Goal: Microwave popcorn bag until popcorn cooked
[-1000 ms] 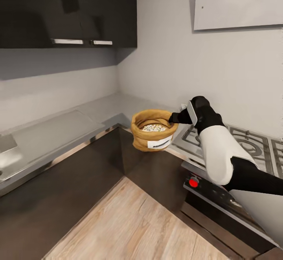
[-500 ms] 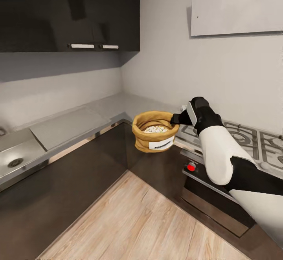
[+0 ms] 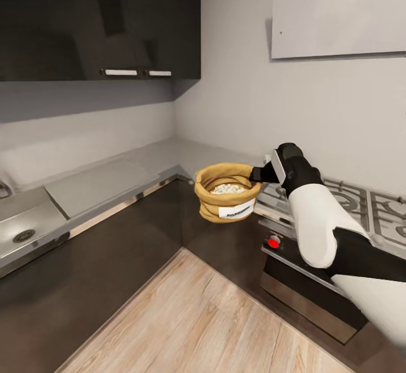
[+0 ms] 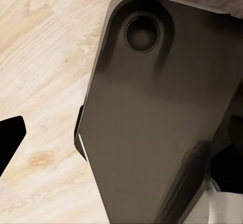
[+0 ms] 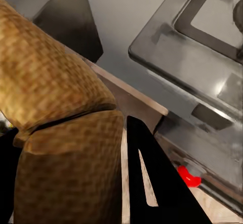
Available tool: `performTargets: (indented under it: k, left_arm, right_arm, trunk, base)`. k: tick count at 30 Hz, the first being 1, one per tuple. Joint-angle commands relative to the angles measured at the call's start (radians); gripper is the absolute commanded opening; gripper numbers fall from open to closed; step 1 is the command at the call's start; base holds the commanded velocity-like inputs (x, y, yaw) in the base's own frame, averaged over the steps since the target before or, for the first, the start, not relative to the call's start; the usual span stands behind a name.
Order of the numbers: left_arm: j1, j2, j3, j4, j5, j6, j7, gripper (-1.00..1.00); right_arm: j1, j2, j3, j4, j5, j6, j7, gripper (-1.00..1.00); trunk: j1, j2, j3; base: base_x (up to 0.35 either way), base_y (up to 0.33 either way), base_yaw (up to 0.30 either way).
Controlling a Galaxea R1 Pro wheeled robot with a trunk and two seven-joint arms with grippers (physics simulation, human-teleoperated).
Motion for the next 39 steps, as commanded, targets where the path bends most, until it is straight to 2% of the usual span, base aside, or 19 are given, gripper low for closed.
performTargets:
  k: [1, 4, 8, 9, 17, 31, 39]
  left_arm:
    - [0.0, 0.0, 0.001, 0.0, 0.003, -0.003, 0.002, 1.0]
    - [0.0, 0.0, 0.0, 0.0, 0.003, -0.003, 0.002, 1.0]
    - [0.0, 0.0, 0.0, 0.0, 0.003, -0.003, 0.002, 1.0]
    - [0.0, 0.0, 0.0, 0.0, 0.003, -0.002, 0.003, 1.0]
    - [0.0, 0.0, 0.0, 0.0, 0.003, -0.001, 0.002, 1.0]
    - [0.0, 0.0, 0.0, 0.0, 0.004, -0.001, 0.002, 1.0]
    - [0.0, 0.0, 0.0, 0.0, 0.003, -0.001, 0.002, 1.0]
  right_arm:
    - [0.0, -0.007, -0.008, -0.001, -0.003, 0.003, 0.003, -1.0]
    - [0.039, -0.023, -0.009, 0.0, -0.003, 0.003, 0.003, -1.0]
    - [0.102, -0.023, -0.012, 0.001, -0.01, 0.003, 0.01, -1.0]
    - [0.149, -0.021, -0.012, 0.001, -0.011, 0.003, 0.011, -1.0]
    - [0.256, -0.024, -0.013, 0.001, -0.011, 0.003, 0.012, -1.0]
    - [0.269, -0.018, -0.012, 0.001, -0.013, 0.003, 0.012, -1.0]
    - [0.269, -0.023, -0.012, 0.001, -0.009, 0.003, 0.013, -1.0]
  trunk:
    - [0.0, -0.001, 0.0]
    - [0.0, -0.001, 0.005]
    - [0.0, -0.001, 0.011]
    - [0.0, -0.001, 0.013]
    - [0.0, -0.001, 0.025]
    - [0.0, -0.001, 0.047]
    - [0.0, -0.001, 0.058]
  base:
    - [0.0, 0.0, 0.0]
    - [0.0, 0.0, -0.038]
    - [0.0, 0.0, -0.067]
    - [0.0, 0.0, -0.07]
    - [0.0, 0.0, -0.07]
    - [0.0, 0.0, -0.081]
    - [0.0, 0.0, -0.075]
